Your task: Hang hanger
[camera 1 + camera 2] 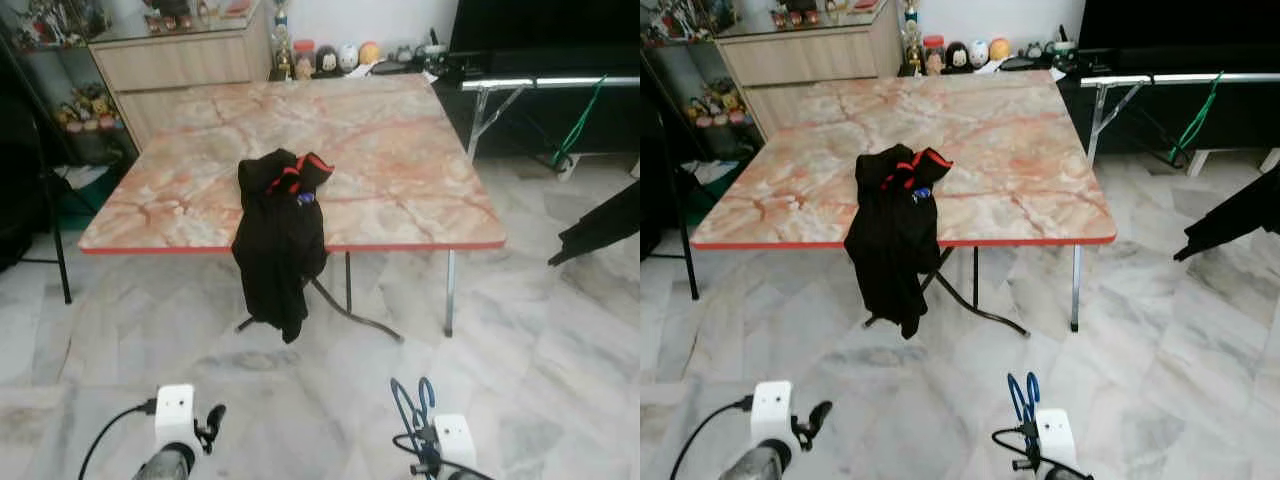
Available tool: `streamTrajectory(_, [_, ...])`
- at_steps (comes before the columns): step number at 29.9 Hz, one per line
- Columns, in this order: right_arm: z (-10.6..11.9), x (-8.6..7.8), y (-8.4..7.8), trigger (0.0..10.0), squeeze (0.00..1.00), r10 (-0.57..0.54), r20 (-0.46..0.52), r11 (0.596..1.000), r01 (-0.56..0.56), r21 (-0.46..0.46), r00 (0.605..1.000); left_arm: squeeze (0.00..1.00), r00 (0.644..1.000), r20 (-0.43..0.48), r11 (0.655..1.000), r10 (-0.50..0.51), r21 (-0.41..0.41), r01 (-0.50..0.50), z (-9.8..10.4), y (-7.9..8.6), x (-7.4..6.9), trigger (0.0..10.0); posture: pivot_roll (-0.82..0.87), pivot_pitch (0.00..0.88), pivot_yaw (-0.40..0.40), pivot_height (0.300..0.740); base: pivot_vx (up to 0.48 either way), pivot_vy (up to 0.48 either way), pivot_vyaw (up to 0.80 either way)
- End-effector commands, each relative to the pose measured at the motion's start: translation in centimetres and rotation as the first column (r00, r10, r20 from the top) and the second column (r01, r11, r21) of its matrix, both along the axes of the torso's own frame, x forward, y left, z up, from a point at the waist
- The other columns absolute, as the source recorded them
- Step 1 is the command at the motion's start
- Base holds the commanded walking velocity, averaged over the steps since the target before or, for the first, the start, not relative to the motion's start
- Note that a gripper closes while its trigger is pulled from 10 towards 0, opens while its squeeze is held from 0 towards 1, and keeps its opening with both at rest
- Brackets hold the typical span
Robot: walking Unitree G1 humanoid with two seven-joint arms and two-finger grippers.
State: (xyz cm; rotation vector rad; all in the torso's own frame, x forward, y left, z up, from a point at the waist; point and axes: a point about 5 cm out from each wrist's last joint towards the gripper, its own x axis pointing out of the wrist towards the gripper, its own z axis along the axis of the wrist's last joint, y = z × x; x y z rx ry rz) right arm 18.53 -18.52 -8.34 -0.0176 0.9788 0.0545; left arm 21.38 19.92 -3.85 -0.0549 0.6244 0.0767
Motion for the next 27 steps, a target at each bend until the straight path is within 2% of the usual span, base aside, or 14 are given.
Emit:
streamTrajectory(1, [0.1,0.2,0.3,10.0,0.0,-0.003,0.014,1.0,0.003,0.005,1.0,0.0,0.999,-0.022,0.999,0.046,0.007,-0.046,-0.5,1.4,-0.4,10.0,-0.09,0.0,0.058,0.74,0.0,0.0,0.0])
streamTrajectory(3, [0.1,0.2,0.2,10.0,0.0,-0.015,0.018,1.0,0.014,0.009,1.0,0.0,0.973,0.059,0.972,0.224,-0.085,-0.219,1.0,3.4,1.1,10.0,-0.09,0.0,0.057,0.74,0.0,0.0,0.0])
streamTrajectory(4, [0.1,0.2,0.2,10.0,0.0,-0.015,0.018,1.0,0.014,0.009,1.0,0.0,0.973,0.059,0.972,0.224,-0.085,-0.219,1.0,3.4,1.1,10.0,-0.09,0.0,0.057,0.74,0.0,0.0,0.0])
streamTrajectory(5, [0.1,0.2,0.1,10.0,0.0,-0.013,0.017,1.0,0.013,0.007,1.0,0.0,0.974,0.043,0.975,0.222,-0.044,-0.22,1.1,3.9,1.5,10.0,-0.05,0.0,0.049,0.74,0.0,0.0,0.0])
streamTrajectory(7, [0.1,0.2,0.2,10.0,0.0,-0.007,0.012,1.0,0.007,0.003,1.0,0.0,0.992,0.001,0.992,0.126,0.012,-0.126,0.7,3.6,1.7,10.0,-0.05,0.0,0.05,0.74,0.0,0.0,0.0])
streamTrajectory(9, [0.1,0.2,0.2,10.0,0.0,-0.005,0.01,1.0,0.005,0.001,1.0,0.0,0.996,-0.013,0.996,0.09,0.026,-0.089,0.4,3.5,1.7,10.0,-0.05,0.0,0.05,0.74,0.0,0.0,0.0])
streamTrajectory(12, [0.1,0.2,0.3,10.0,0.0,0.003,0.01,1.0,-0.003,0.005,1.0,0.0,0.994,-0.101,0.996,0.028,0.089,-0.019,-1.0,3.4,0.3,10.0,-0.07,0.0,0.058,0.74,0.0,0.0,0.0])
streamTrajectory(16, [0.1,0.2,0.3,10.0,0.0,0.003,0.01,1.0,-0.003,0.005,1.0,0.0,0.994,-0.101,0.996,0.031,0.086,-0.022,-1.0,3.4,0.4,10.0,-0.07,0.0,0.058,0.74,0.0,0.0,0.0])
streamTrajectory(19, [0.0,0.1,0.3,10.0,0.0,-0.013,0.013,1.0,0.013,0.005,1.0,0.0,0.955,-0.294,0.996,0.026,0.095,0.002,-4.3,2.7,-4.7,10.0,-0.07,0.0,0.06,0.74,0.0,0.0,0.0])
streamTrajectory(22, [0.0,0.1,0.3,10.0,0.0,-0.012,0.012,1.0,0.012,0.006,1.0,0.0,0.945,-0.321,0.996,0.061,0.087,-0.035,-4.8,2.7,-5.7,10.0,-0.07,0.0,0.059,0.74,0.0,0.0,0.0])
streamTrajectory(27, [0.1,0.2,0.3,10.0,0.0,-0.011,0.013,1.0,0.011,0.008,1.0,0.0,0.945,-0.32,0.995,0.065,0.087,-0.039,-4.8,2.5,-5.7,10.0,-0.07,0.0,0.06,0.74,0.0,0.0,0.0])
